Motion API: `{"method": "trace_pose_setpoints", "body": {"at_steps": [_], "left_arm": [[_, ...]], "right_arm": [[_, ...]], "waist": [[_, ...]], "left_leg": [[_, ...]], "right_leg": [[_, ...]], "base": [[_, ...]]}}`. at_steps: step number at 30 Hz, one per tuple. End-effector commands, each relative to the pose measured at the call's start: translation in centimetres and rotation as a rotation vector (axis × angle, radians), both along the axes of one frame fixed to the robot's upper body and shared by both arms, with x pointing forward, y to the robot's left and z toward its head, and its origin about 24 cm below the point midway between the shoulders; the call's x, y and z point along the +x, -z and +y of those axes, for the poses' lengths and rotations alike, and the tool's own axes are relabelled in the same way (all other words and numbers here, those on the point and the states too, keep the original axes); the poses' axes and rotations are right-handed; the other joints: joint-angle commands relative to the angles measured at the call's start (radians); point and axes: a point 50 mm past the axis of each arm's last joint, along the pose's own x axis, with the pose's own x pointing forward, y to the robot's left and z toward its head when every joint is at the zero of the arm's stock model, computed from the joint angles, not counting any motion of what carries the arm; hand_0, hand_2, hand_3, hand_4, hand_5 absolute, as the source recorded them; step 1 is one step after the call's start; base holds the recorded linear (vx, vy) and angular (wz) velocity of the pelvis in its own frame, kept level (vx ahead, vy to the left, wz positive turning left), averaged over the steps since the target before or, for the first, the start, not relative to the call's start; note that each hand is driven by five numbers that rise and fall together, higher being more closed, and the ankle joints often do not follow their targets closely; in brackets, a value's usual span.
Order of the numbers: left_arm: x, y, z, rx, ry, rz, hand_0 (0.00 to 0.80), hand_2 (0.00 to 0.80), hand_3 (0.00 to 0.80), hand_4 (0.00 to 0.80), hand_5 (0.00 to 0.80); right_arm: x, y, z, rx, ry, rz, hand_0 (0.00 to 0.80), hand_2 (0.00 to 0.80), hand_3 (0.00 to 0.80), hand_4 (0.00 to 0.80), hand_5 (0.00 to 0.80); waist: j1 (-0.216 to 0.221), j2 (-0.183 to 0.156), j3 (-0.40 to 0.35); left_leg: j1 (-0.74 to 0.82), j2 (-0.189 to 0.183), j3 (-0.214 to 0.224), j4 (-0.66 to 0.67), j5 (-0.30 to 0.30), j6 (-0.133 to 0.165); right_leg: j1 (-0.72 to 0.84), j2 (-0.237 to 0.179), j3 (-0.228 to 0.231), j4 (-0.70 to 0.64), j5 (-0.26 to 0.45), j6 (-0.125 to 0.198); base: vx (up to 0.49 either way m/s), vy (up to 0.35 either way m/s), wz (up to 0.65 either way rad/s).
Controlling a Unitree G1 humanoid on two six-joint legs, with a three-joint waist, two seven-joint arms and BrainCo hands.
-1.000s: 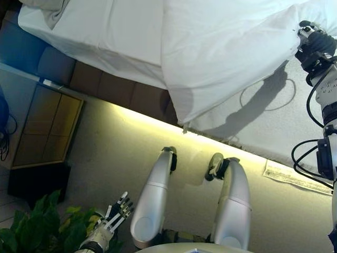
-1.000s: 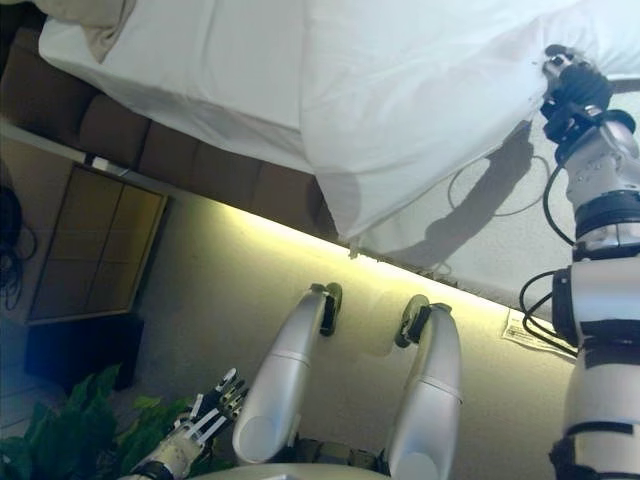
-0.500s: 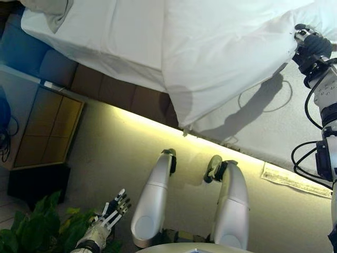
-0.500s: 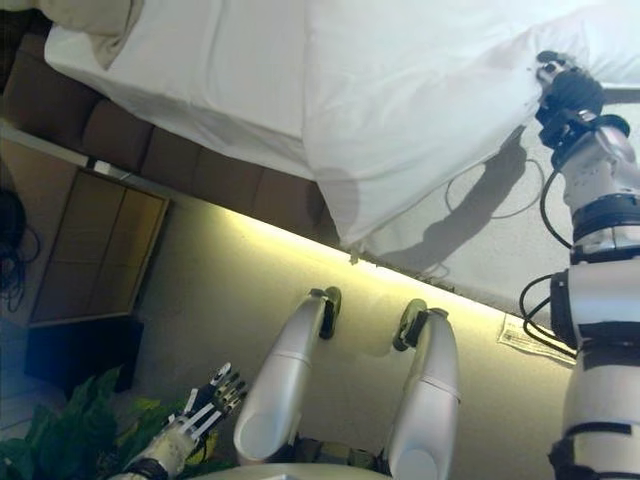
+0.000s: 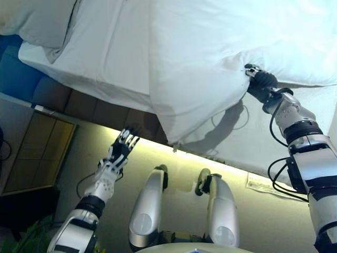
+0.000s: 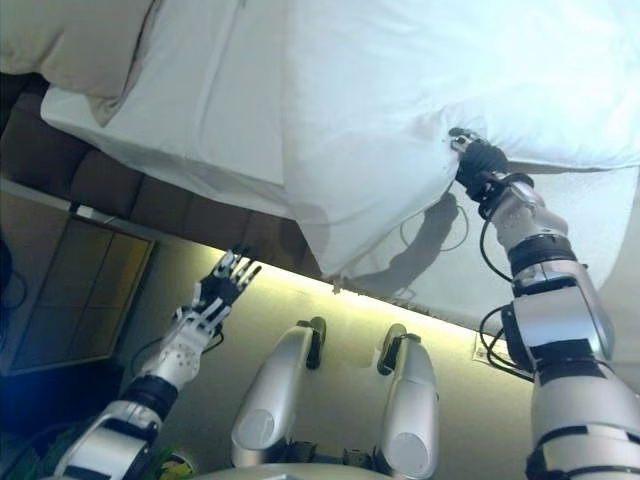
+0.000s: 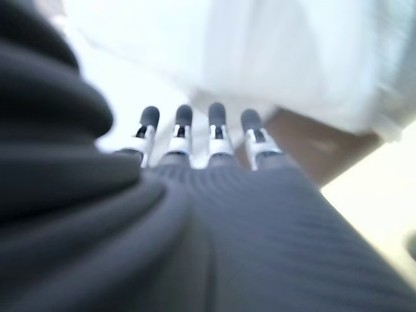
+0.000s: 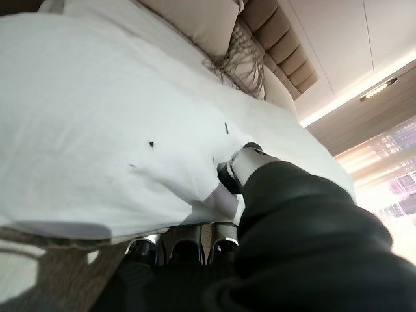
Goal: Make the bed neatly
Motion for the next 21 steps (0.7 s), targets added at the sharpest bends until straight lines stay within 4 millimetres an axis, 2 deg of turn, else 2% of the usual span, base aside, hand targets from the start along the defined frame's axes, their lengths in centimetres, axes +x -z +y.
{"method": "trace_pose_setpoints", "body": {"at_steps": [1,4,5,6,7,8,13,17,21], "left_arm": [[-0.2,0.1,-1.7,-0.016,0.060,-0.013,0.000,0.000,0.000,0.000,0.000],[0.1,0.9,-3.7,-0.061,0.123,0.070,0.000,0.000,0.000,0.000,0.000],[0.0,1.2,-4.2,-0.091,0.143,0.096,0.000,0.000,0.000,0.000,0.000],[0.0,1.4,-4.7,-0.105,0.161,0.114,0.000,0.000,0.000,0.000,0.000],[0.0,1.6,-5.3,-0.144,0.177,0.139,0.000,0.000,0.000,0.000,0.000],[-0.2,1.9,-5.9,-0.216,0.185,0.183,0.000,0.000,0.000,0.000,0.000],[-1.4,3.6,-9.2,-0.544,0.258,0.432,0.000,0.000,0.000,0.000,0.000],[-2.7,5.0,-10.9,-0.705,0.237,0.594,0.000,0.000,0.000,0.000,0.000],[-3.5,5.7,-11.6,-0.850,0.211,0.684,0.000,0.000,0.000,0.000,0.000]], "right_arm": [[0.4,-2.0,3.3,0.101,-0.128,-0.172,0.800,0.800,0.800,0.800,0.800],[0.6,-1.5,4.6,0.102,-0.150,-0.160,0.800,0.800,0.800,0.800,0.800],[0.6,-1.6,4.8,0.102,-0.153,-0.164,0.800,0.800,0.800,0.800,0.800],[0.7,-1.7,5.1,0.102,-0.155,-0.168,0.800,0.800,0.800,0.800,0.800],[0.7,-1.9,5.2,0.102,-0.158,-0.172,0.800,0.800,0.800,0.800,0.800],[0.7,-2.0,5.4,0.099,-0.160,-0.174,0.800,0.800,0.800,0.800,0.800],[1.0,-3.0,6.2,0.121,-0.169,-0.207,0.800,0.800,0.800,0.800,0.800],[1.1,-3.4,7.2,0.146,-0.174,-0.210,0.800,0.800,0.800,0.800,0.800],[1.1,-3.4,8.3,0.185,-0.192,-0.227,0.800,0.800,0.800,0.800,0.800]], "waist": [[0.026,-0.037,-0.097],[0.017,-0.046,-0.109],[0.014,-0.050,-0.109],[0.012,-0.053,-0.110],[0.009,-0.059,-0.110],[0.007,-0.063,-0.111],[-0.002,-0.094,-0.102],[-0.006,-0.123,-0.093],[-0.005,-0.158,-0.085]], "left_leg": [[0.043,-0.010,0.029,-0.137,0.078,0.043],[0.084,-0.006,0.033,-0.188,0.096,0.037],[0.084,-0.005,0.041,-0.210,0.132,0.042],[0.092,-0.004,0.042,-0.218,0.134,0.040],[0.094,-0.001,0.045,-0.219,0.133,0.040],[0.105,0.001,0.038,-0.208,0.100,0.035],[0.085,0.011,0.032,-0.175,0.077,0.039],[0.100,0.020,0.027,-0.187,0.071,0.039],[0.108,0.032,0.028,-0.197,0.066,0.040]], "right_leg": [[0.088,-0.006,-0.028,-0.126,0.072,0.008],[0.130,-0.002,-0.032,-0.186,0.093,0.019],[0.134,-0.002,-0.041,-0.215,0.126,0.013],[0.144,0.000,-0.042,-0.230,0.131,0.016],[0.150,0.002,-0.043,-0.241,0.136,0.018],[0.161,0.007,-0.034,-0.235,0.112,0.028],[0.162,0.021,-0.036,-0.233,0.111,0.027],[0.178,0.032,-0.033,-0.252,0.117,0.032],[0.191,0.042,-0.033,-0.278,0.129,0.036]], "base": [[0.033,-0.044,-0.03],[0.010,-0.024,0.00],[-0.050,-0.016,-0.01],[-0.060,-0.032,0.01],[0.098,-0.060,0.04],[0.090,-0.066,0.06],[0.012,-0.089,-0.01],[0.013,-0.104,0.02],[0.007,-0.132,-0.05]]}}
